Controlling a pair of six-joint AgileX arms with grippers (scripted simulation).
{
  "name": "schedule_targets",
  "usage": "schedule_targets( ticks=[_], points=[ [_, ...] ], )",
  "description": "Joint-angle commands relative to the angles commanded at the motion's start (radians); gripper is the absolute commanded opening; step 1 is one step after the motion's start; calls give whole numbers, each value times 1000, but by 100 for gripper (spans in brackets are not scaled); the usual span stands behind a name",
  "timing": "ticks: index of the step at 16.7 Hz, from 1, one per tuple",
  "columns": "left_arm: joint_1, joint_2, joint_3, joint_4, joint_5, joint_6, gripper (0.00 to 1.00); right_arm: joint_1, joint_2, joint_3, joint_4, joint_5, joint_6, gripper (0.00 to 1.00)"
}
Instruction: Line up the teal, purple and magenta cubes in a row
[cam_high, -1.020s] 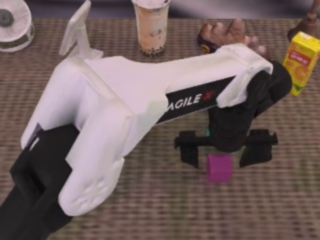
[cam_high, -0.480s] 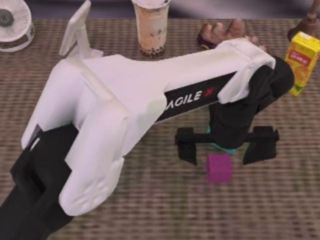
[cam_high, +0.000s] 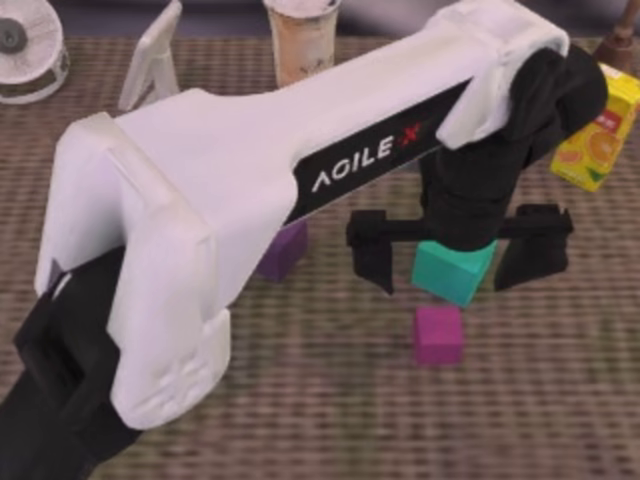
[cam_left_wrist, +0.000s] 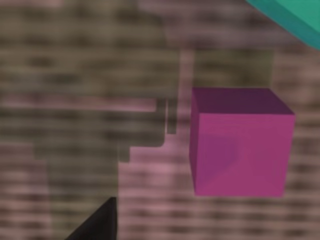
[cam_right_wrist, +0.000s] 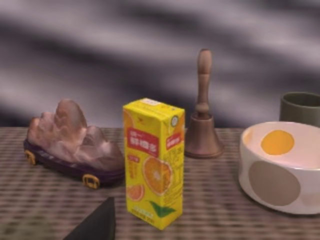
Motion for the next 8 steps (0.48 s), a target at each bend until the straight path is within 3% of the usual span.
schedule_targets(
  ticks=[4, 8],
  points=[
    [0, 0, -5, 4, 0, 14, 100, 0, 0, 0, 0, 0, 0, 100],
    [66, -17, -37, 20, 2, 162, 100, 0, 0, 0, 0, 0, 0, 100]
  ],
)
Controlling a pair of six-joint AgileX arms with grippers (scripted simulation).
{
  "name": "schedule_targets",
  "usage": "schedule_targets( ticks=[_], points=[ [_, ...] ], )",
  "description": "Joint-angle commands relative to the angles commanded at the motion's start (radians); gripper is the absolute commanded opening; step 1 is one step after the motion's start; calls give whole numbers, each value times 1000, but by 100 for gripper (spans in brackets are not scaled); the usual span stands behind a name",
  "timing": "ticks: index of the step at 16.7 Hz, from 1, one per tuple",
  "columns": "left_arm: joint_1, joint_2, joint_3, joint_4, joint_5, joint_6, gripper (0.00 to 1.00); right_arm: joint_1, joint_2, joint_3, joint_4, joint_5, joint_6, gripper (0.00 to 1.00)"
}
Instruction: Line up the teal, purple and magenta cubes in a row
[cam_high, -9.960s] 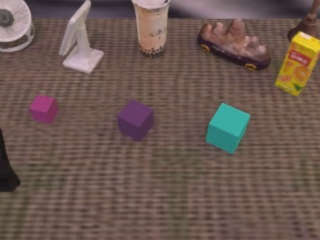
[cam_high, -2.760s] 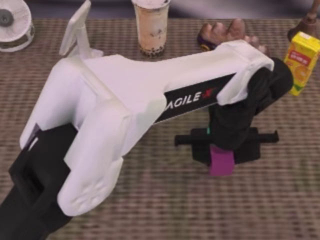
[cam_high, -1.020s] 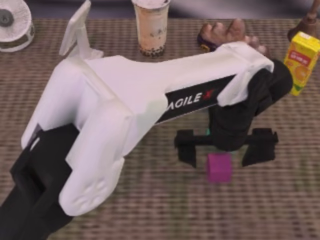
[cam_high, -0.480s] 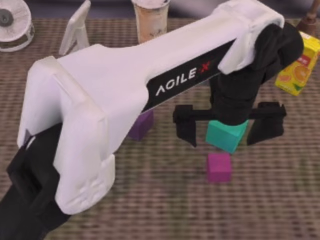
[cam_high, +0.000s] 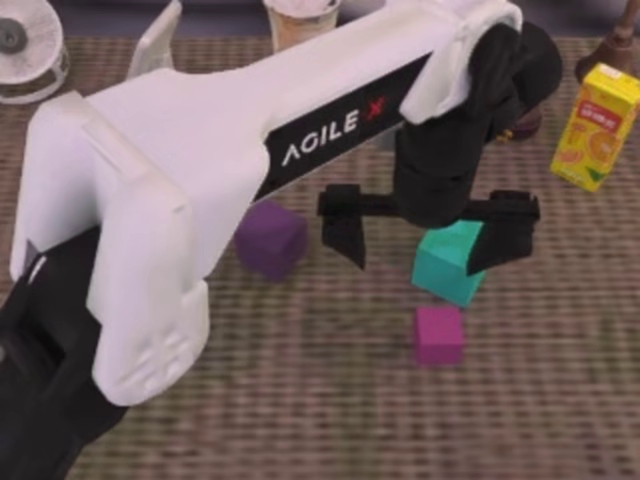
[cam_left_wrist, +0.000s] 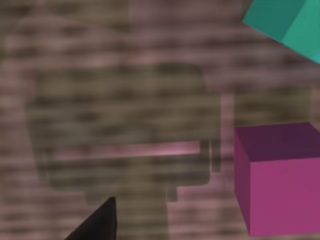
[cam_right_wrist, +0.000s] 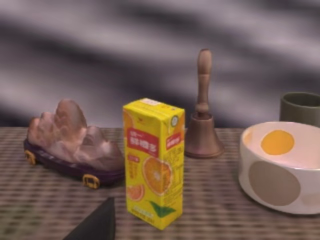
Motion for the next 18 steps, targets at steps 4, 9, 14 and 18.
schedule_targets(
  ticks=[4, 9, 14, 18],
  points=[
    [114, -26, -61, 23, 10, 279, 100, 0, 0, 0, 0, 0, 0, 100],
    [264, -60, -146, 54, 22, 669, 100, 0, 0, 0, 0, 0, 0, 100],
    [349, -89, -187, 80, 25, 843, 100, 0, 0, 0, 0, 0, 0, 100],
    [346, -85, -185, 79, 24, 845, 100, 0, 0, 0, 0, 0, 0, 100]
  ],
)
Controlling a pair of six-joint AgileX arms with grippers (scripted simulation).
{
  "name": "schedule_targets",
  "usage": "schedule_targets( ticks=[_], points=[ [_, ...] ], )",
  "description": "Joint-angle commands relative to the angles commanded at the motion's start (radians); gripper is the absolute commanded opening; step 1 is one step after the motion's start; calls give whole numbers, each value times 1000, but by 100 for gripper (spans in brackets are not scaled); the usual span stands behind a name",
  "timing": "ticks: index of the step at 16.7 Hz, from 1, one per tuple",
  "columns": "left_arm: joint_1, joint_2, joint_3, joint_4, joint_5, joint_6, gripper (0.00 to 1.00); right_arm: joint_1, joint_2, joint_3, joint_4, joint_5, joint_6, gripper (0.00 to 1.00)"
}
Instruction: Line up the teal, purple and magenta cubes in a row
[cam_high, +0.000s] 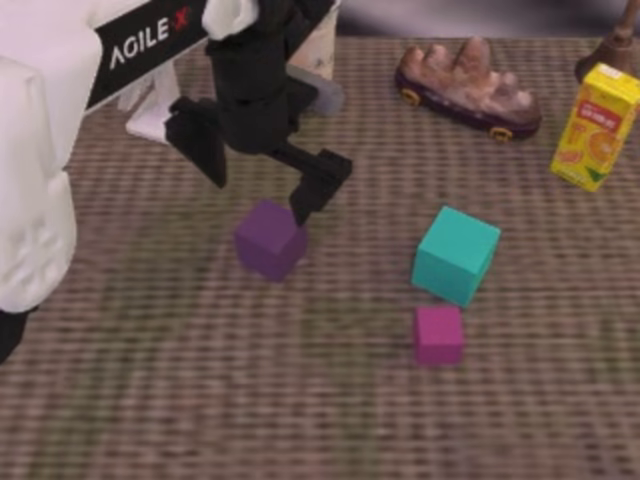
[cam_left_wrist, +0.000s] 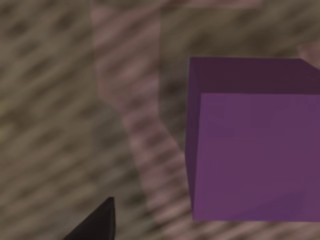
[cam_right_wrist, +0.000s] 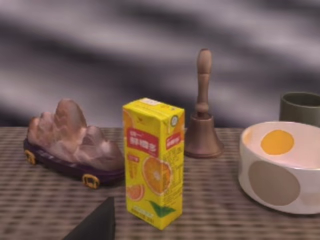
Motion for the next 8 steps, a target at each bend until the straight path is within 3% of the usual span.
schedule_targets(
  ticks=[8],
  points=[
    [5, 42, -184, 232, 1, 2, 100, 0, 0, 0, 0, 0, 0, 100]
  ],
)
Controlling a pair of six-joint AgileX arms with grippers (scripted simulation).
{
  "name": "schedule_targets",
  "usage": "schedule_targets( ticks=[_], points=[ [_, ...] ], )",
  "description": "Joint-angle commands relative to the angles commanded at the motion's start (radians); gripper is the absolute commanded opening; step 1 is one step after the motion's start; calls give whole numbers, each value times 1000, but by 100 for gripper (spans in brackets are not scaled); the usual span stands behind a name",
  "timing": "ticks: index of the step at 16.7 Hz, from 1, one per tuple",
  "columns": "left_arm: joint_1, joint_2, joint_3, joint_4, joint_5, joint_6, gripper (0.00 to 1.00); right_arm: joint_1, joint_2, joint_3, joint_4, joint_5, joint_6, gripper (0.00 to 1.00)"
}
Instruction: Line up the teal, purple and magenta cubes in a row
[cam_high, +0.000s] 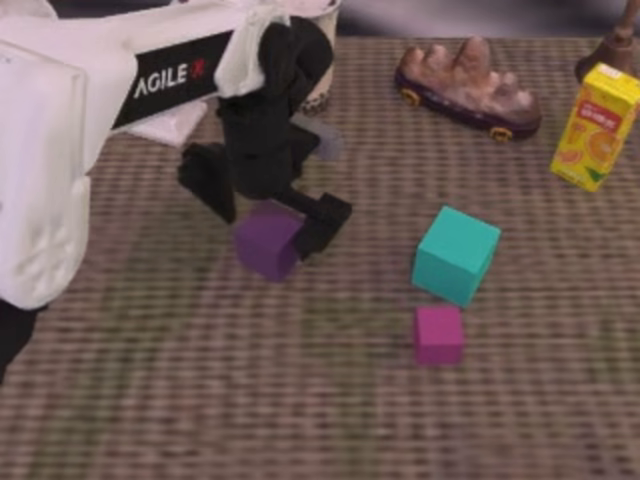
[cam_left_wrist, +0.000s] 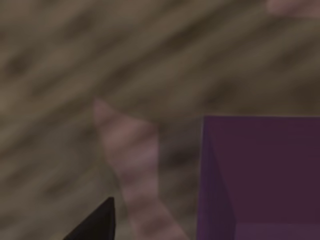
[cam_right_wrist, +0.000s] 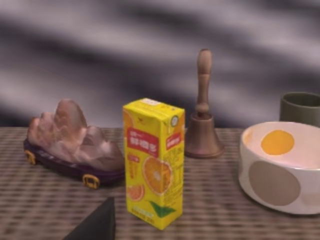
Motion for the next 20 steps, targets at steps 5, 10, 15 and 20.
schedule_targets(
  ticks=[5, 10, 15, 20],
  points=[
    [1, 18, -67, 83, 0, 1, 100, 0, 0, 0, 0, 0, 0, 100],
    [1, 18, -67, 83, 0, 1, 77, 0, 0, 0, 0, 0, 0, 100],
    [1, 18, -67, 83, 0, 1, 40, 0, 0, 0, 0, 0, 0, 100],
    [1, 18, -67, 83, 0, 1, 2, 0, 0, 0, 0, 0, 0, 100]
  ],
)
